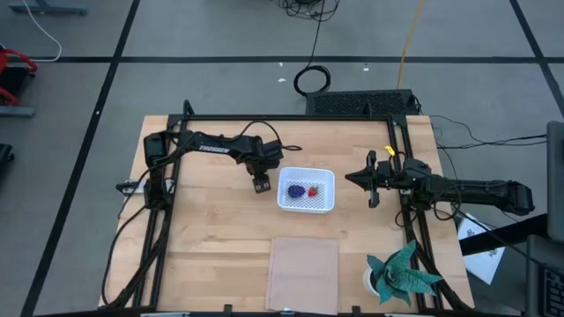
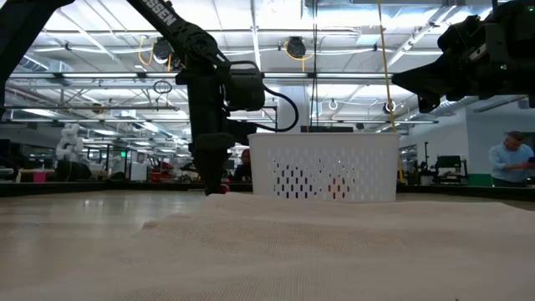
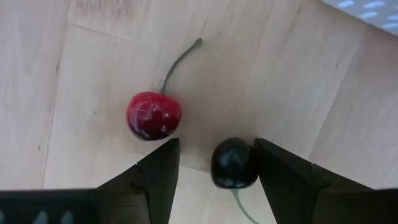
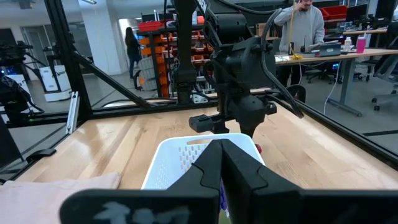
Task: Pick and placing Produce into tupperware
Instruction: Put the black cherry into the white basket
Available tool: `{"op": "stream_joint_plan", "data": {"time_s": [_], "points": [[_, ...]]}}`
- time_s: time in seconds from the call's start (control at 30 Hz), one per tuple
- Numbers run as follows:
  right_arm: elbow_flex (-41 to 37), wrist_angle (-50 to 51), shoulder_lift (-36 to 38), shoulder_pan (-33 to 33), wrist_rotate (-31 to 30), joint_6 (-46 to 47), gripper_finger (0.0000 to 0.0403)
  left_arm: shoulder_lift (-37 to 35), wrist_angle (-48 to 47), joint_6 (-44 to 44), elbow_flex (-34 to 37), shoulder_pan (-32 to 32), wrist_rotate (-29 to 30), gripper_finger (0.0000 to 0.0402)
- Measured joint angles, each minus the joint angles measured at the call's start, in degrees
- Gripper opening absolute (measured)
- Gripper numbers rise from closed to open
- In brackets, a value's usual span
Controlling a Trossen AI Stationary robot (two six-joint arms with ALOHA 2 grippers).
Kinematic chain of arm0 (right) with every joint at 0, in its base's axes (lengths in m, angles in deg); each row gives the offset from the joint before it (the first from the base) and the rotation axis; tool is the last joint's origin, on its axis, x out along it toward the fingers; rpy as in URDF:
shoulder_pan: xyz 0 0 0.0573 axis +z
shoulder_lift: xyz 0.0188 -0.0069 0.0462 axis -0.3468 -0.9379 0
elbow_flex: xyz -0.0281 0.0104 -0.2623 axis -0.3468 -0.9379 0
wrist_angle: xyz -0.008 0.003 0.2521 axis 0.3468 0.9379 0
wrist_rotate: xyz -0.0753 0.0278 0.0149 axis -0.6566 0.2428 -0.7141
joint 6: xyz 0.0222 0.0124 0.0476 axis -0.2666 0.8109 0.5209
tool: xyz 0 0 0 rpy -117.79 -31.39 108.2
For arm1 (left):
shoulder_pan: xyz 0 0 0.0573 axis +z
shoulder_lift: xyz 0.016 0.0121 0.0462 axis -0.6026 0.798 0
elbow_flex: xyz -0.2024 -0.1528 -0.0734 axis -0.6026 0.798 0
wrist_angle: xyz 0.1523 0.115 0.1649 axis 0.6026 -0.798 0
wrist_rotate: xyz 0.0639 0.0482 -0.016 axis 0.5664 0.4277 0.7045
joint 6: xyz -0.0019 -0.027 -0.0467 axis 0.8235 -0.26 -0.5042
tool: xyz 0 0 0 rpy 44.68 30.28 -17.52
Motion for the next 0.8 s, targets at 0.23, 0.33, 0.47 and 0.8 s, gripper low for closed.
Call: {"op": "stream_joint_plan", "data": {"time_s": [0.23,0.33,0.47,0.8], "points": [[0.00,0.00,0.00,0.00,0.00,0.00,0.0000,0.00,-0.02,-0.44,-0.01,0.00,0.00,0.0209],[0.00,0.00,0.00,0.00,0.00,0.00,0.0000,0.00,-0.06,-0.44,-0.01,0.00,0.00,0.0209],[0.00,0.00,0.00,0.00,0.00,0.00,0.0000,0.00,-0.31,-0.39,-0.01,0.00,0.00,0.0192],[0.00,0.00,0.00,0.00,0.00,0.00,0.0000,-0.02,-0.55,-0.12,-0.01,0.00,-0.38,0.0109]]}}
